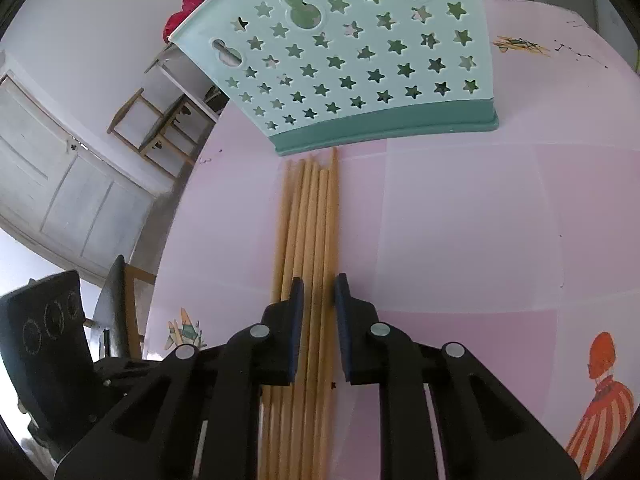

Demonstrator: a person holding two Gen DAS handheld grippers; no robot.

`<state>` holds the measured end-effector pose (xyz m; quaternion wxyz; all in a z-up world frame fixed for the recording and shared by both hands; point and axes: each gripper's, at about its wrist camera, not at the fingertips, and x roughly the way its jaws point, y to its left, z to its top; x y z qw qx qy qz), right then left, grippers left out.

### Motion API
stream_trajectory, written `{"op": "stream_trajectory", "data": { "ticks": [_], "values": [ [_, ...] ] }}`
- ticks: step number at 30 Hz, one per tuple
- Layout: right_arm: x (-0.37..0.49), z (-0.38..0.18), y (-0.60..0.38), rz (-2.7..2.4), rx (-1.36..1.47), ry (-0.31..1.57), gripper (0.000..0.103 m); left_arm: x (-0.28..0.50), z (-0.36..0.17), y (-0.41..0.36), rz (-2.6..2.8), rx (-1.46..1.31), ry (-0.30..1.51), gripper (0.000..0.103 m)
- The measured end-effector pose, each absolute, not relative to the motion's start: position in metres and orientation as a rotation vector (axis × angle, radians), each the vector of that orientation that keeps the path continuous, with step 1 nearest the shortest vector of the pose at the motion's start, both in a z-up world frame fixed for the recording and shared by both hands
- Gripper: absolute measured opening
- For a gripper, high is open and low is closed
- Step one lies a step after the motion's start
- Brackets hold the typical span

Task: Organize utensils
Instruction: 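Move both grippers down to the pile of wooden chopsticks, then close the left gripper on one wooden chopstick while the right gripper grasps another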

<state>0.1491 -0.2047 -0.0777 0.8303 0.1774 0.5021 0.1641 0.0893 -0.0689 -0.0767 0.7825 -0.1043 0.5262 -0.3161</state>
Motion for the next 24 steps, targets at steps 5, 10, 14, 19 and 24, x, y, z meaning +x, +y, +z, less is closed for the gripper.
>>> {"op": "stream_trajectory", "data": {
  "ticks": [5,10,14,19,24],
  "values": [
    [0.126,-0.071,-0.226,0.330,0.323,1.059,0.016,0.085,-0.075,-0.070,-0.662,-0.208,1.108,0.000],
    [0.125,-0.072,-0.225,0.311,0.263,1.049,0.014,0.089,-0.064,-0.073,-0.624,-0.169,1.054,0.012],
    [0.125,-0.073,-0.230,0.285,0.259,1.044,0.009,0.097,-0.057,-0.082,-0.594,-0.146,1.019,0.023],
    [0.120,-0.073,-0.241,0.280,0.284,1.042,0.009,0.098,-0.054,-0.098,-0.522,-0.028,0.971,0.025],
    [0.117,-0.067,-0.240,0.295,0.257,1.014,0.010,0.099,-0.057,-0.098,-0.481,0.023,0.964,0.024]
  ]
}}
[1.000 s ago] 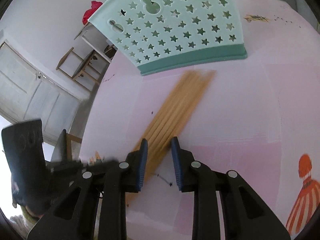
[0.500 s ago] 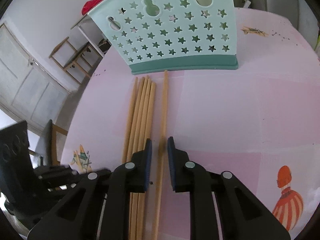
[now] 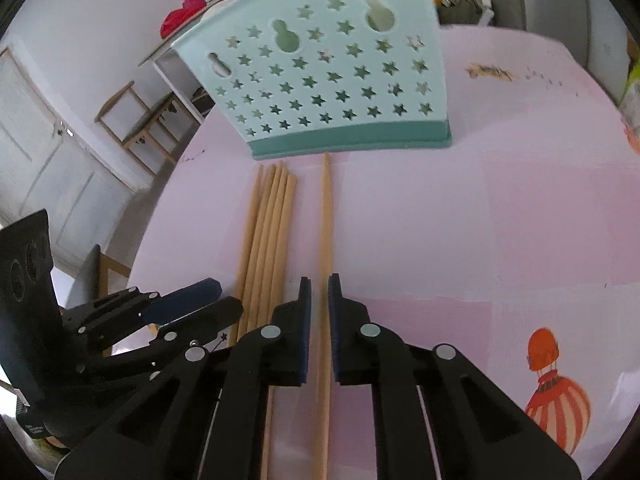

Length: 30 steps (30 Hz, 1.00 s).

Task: Organize utensils
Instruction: 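Close the left gripper on one wooden chopstick while the right gripper grasps another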

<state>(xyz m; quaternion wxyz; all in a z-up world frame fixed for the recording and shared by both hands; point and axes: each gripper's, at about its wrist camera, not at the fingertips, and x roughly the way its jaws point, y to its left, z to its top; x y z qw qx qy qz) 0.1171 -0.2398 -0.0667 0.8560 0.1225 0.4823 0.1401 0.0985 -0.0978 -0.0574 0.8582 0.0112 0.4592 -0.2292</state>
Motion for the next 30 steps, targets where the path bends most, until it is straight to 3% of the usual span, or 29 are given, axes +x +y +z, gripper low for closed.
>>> {"op": "stream_trajectory", "data": {
  "ticks": [12,17,30],
  "values": [
    [0.123,-0.072,-0.232,0.307,0.207,1.012,0.010,0.109,-0.060,-0.095,-0.389,0.115,0.926,0.024],
    [0.122,-0.073,-0.231,0.296,0.187,0.988,0.007,0.111,-0.060,-0.093,-0.348,0.141,0.921,0.010],
    [0.080,-0.069,-0.267,0.269,0.205,1.039,0.007,0.074,-0.055,-0.063,-0.391,0.080,1.041,0.005]
  ]
}}
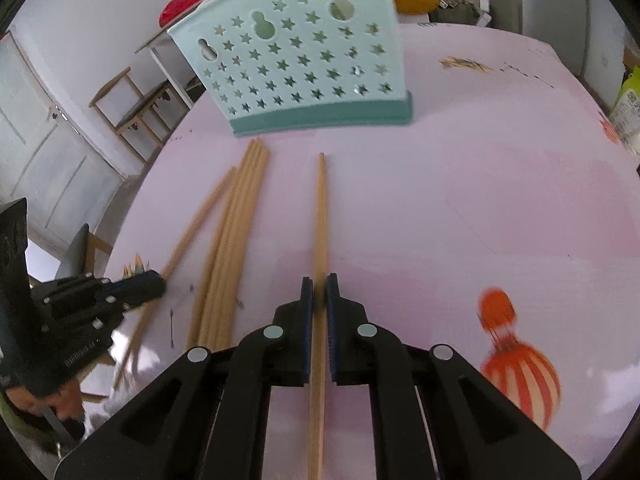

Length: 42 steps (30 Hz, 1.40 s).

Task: Organize utensils
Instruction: 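Close the left gripper on one wooden chopstick while the right gripper grasps another, then lift both chopsticks to the holder and drop the left one in by opening the left gripper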

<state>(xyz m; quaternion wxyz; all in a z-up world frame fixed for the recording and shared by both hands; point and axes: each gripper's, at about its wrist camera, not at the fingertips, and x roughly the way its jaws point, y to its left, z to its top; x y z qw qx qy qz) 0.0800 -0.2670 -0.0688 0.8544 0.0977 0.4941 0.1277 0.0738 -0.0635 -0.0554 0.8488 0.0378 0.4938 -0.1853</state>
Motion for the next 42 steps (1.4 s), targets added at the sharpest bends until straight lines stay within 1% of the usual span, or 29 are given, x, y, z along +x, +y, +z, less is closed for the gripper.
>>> {"op": "stream_trajectory", "data": {
  "ticks": [5,7,9,13,18,24,25,27,30,42],
  "values": [
    [0.075,-0.067,-0.268,0.281,0.164,1.068,0.008,0.075,-0.056,-0.058,-0.388,0.059,1.056,0.007],
    [0.081,-0.066,-0.266,0.285,0.148,1.068,0.010,0.079,-0.056,-0.063,-0.391,0.080,1.049,0.011],
    [0.087,-0.066,-0.264,0.288,0.140,1.063,0.015,0.085,-0.056,-0.068,-0.394,0.101,1.044,0.012],
    [0.098,-0.066,-0.259,0.292,0.114,1.046,0.016,0.100,-0.056,-0.078,-0.378,0.133,1.022,0.012],
    [0.110,-0.065,-0.250,0.289,0.083,1.027,0.015,0.112,-0.057,-0.092,-0.354,0.212,0.979,0.012],
    [0.115,-0.065,-0.244,0.273,0.036,1.001,0.015,0.119,-0.057,-0.099,-0.329,0.241,0.958,0.011],
    [0.115,-0.065,-0.242,0.269,0.025,0.996,0.014,0.120,-0.057,-0.100,-0.325,0.246,0.955,0.010],
    [0.115,-0.064,-0.241,0.253,0.002,0.990,0.008,0.119,-0.057,-0.101,-0.323,0.253,0.953,0.007],
    [0.116,-0.064,-0.244,0.258,0.025,1.002,0.007,0.118,-0.057,-0.104,-0.317,0.264,0.949,0.006],
    [0.117,-0.063,-0.240,0.268,-0.009,1.003,0.007,0.120,-0.057,-0.104,-0.308,0.267,0.943,0.005]
  ]
}}
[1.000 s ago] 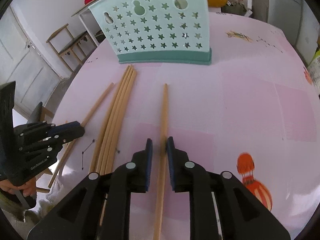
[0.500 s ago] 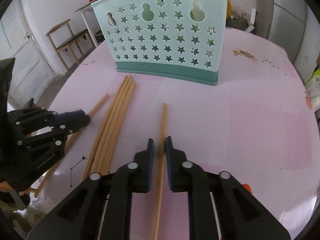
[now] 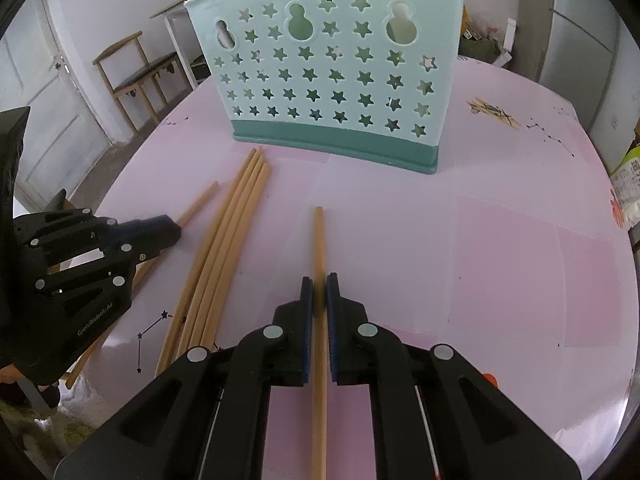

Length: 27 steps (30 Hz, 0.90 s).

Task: Organize utensils
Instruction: 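Lift both chopsticks to the holder and drop the left one in by opening the left gripper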

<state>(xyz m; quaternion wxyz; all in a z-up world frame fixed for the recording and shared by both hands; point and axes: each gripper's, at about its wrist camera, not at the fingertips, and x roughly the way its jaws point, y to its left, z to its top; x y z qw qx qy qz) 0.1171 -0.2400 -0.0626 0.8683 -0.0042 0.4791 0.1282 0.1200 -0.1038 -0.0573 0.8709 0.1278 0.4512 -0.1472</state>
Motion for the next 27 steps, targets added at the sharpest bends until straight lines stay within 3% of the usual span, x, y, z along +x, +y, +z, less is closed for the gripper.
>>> {"op": "stream_trajectory", "data": {
  "ticks": [19,27],
  "values": [
    [0.119,-0.020,-0.276,0.311,0.235,0.887,0.007,0.129,-0.058,-0.098,-0.302,0.249,0.928,0.005],
    [0.118,-0.014,-0.282,0.311,0.251,0.860,0.007,0.136,-0.043,-0.069,-0.312,0.095,0.899,0.005]
  ]
}}
